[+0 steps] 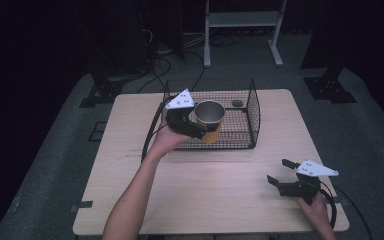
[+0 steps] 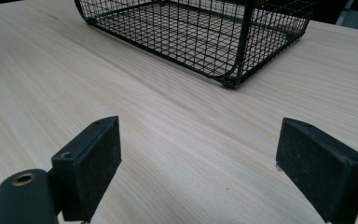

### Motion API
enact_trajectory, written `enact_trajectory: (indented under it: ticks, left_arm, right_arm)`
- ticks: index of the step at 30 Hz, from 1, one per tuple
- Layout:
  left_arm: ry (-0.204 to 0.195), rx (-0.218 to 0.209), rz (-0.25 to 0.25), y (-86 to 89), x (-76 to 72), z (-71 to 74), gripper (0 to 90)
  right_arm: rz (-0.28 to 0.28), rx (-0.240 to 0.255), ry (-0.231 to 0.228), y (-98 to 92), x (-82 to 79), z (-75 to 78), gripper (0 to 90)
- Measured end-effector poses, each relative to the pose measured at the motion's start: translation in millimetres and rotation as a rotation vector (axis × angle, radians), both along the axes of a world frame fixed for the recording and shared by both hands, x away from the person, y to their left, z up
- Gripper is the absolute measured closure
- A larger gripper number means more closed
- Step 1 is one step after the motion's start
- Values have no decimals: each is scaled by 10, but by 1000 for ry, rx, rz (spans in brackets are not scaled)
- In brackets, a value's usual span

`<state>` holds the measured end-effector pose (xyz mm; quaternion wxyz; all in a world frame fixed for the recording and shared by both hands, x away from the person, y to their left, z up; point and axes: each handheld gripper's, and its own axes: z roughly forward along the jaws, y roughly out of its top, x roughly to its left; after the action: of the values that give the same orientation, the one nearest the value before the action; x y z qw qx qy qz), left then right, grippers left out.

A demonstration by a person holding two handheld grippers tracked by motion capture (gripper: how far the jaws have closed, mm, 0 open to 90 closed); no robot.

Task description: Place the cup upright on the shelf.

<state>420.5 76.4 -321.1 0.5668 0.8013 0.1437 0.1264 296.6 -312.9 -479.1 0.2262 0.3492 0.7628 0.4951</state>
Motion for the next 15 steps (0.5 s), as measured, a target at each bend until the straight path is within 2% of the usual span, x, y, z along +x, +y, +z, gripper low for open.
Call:
enact_trajectory:
  ticks: [5, 10, 15]
  left_arm:
    - [6, -6, 0, -38, 127, 30, 132]
    - [6, 10, 3, -94, 268, 31, 132]
    - [27, 12, 8, -140, 411, -10, 132]
  right_arm:
    - [3, -2, -2, 0, -3, 0, 130]
    - [1, 3, -2, -9, -1, 0, 130]
    - [3, 4, 0, -9, -2, 0, 130]
